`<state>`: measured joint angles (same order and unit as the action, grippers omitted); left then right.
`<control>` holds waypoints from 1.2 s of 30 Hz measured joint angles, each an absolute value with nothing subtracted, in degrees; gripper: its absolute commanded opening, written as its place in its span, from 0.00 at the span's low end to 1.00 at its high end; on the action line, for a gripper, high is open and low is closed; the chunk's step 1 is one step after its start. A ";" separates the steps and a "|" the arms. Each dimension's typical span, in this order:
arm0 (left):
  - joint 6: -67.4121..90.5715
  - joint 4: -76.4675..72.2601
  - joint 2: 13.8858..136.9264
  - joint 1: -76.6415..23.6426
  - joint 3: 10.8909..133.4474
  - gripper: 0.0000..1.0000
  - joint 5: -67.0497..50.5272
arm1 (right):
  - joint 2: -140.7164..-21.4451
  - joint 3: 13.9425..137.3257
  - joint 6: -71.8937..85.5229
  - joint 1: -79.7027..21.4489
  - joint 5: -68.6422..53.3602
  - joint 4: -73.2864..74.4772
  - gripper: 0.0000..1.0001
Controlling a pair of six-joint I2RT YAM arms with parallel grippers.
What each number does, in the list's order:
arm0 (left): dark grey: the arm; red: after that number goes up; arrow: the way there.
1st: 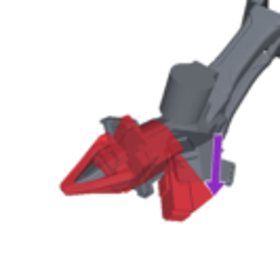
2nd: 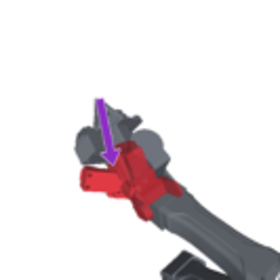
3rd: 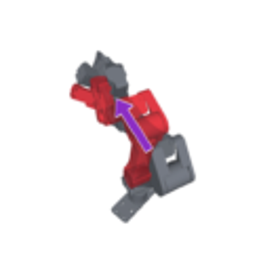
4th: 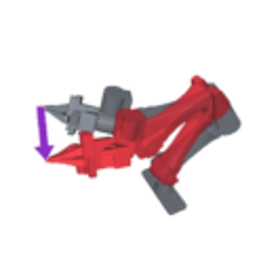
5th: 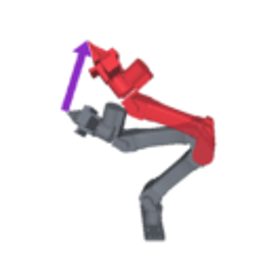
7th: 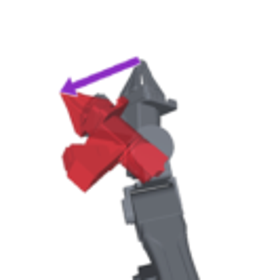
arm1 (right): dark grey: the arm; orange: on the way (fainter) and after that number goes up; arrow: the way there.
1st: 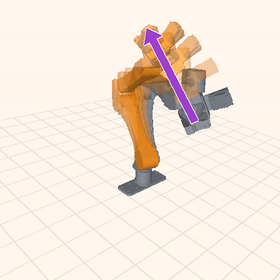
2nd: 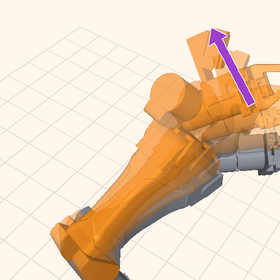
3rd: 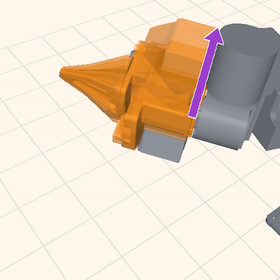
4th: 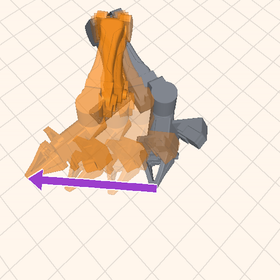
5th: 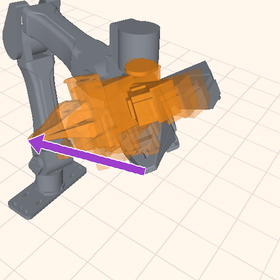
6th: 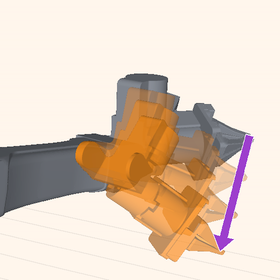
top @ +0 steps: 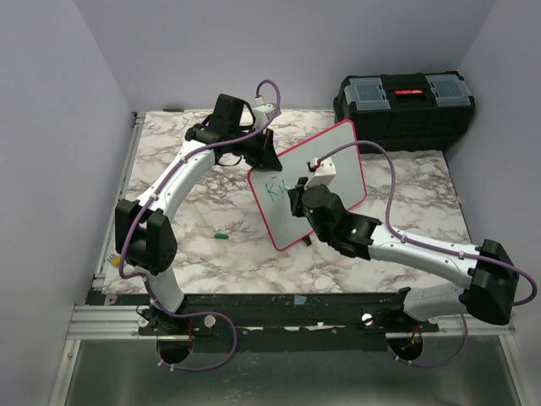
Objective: Write a sentence on the whiteboard
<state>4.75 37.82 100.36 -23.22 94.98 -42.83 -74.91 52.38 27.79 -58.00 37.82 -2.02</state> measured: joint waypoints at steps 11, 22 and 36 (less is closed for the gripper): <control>4.75 37.82 100.36 -23.22 94.98 0.00 -42.68 | -76.88 56.40 26.22 -58.02 38.85 -2.00 0.01; 4.78 37.82 100.29 -23.29 95.00 0.00 -42.65 | -77.58 57.76 26.33 -58.00 42.19 -1.21 0.01; 4.78 37.82 100.29 -23.29 94.98 0.00 -42.63 | -75.99 54.15 29.34 -57.74 42.50 0.60 0.01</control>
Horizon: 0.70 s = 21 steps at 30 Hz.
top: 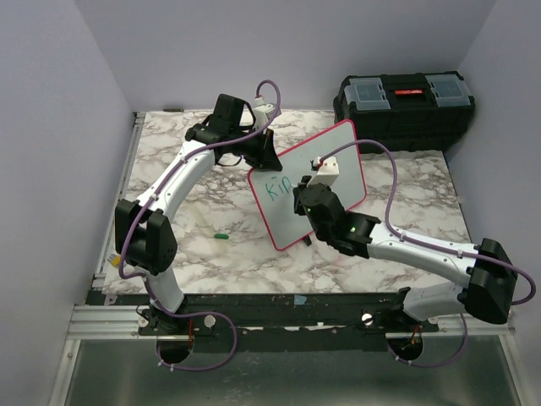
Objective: Write a sentence on the whiteboard
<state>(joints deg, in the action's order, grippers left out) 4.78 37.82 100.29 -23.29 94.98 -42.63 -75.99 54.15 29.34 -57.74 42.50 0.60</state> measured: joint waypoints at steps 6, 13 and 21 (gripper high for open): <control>4.75 37.85 100.05 -23.35 94.98 0.00 -42.57 | -75.20 53.78 29.98 -57.65 42.28 2.24 0.01; 4.51 38.13 99.42 -23.75 94.96 0.00 -41.95 | -72.29 53.80 29.85 -57.63 41.56 3.33 0.01; 4.49 38.61 98.45 -23.75 94.35 0.00 -41.65 | -70.00 53.84 27.07 -56.47 40.82 3.31 0.01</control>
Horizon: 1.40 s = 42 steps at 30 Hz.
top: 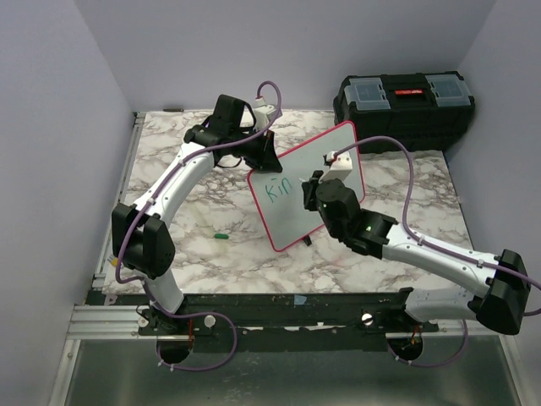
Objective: Write a sentence on the whiteboard
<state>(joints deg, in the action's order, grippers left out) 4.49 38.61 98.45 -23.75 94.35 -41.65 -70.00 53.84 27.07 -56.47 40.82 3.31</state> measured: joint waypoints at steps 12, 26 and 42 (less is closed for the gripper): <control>4.47 38.57 98.43 -23.75 94.13 0.00 -41.58 | -68.90 53.74 24.34 -50.11 31.88 2.46 0.01; 4.34 38.61 98.35 -23.75 94.08 0.00 -41.58 | -67.48 51.53 22.76 -48.62 26.89 -1.19 0.01; 4.36 38.76 98.35 -23.64 94.08 0.00 -41.36 | -70.94 51.64 22.37 -48.25 25.50 -3.22 0.01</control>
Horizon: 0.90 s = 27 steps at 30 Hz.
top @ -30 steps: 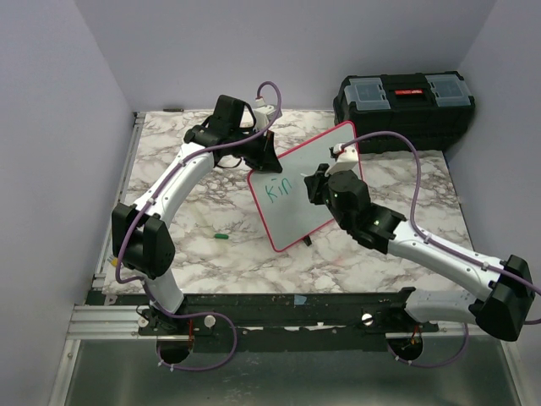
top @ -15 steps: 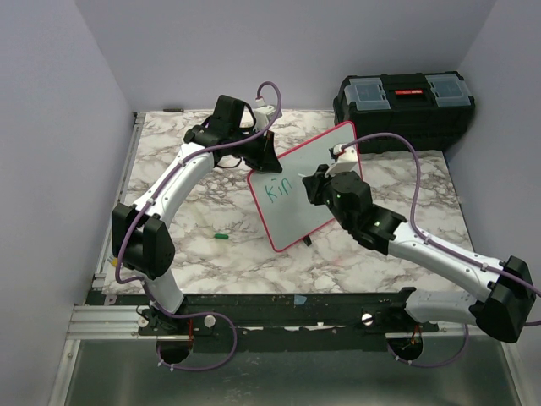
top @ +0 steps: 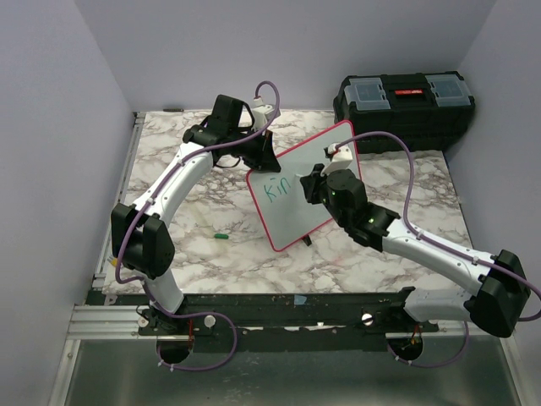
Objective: Write a sentence on the whiteboard
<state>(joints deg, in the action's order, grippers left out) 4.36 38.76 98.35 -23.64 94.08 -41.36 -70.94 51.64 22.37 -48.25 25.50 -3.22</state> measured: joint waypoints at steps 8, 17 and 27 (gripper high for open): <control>4.34 38.79 98.35 -23.62 94.08 0.00 -41.30 | -70.96 51.62 22.39 -48.25 22.72 -4.05 0.01; 4.36 38.87 98.35 -23.55 94.08 0.00 -41.19 | -70.54 50.02 23.11 -48.25 21.26 -5.19 0.00; 4.36 38.83 98.35 -23.44 94.08 0.00 -41.17 | -70.39 49.34 24.23 -48.25 22.37 -4.34 0.01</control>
<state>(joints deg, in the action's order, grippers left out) 4.36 38.83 98.35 -23.44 94.08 -41.17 -70.39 49.34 24.23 -48.25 22.37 -4.34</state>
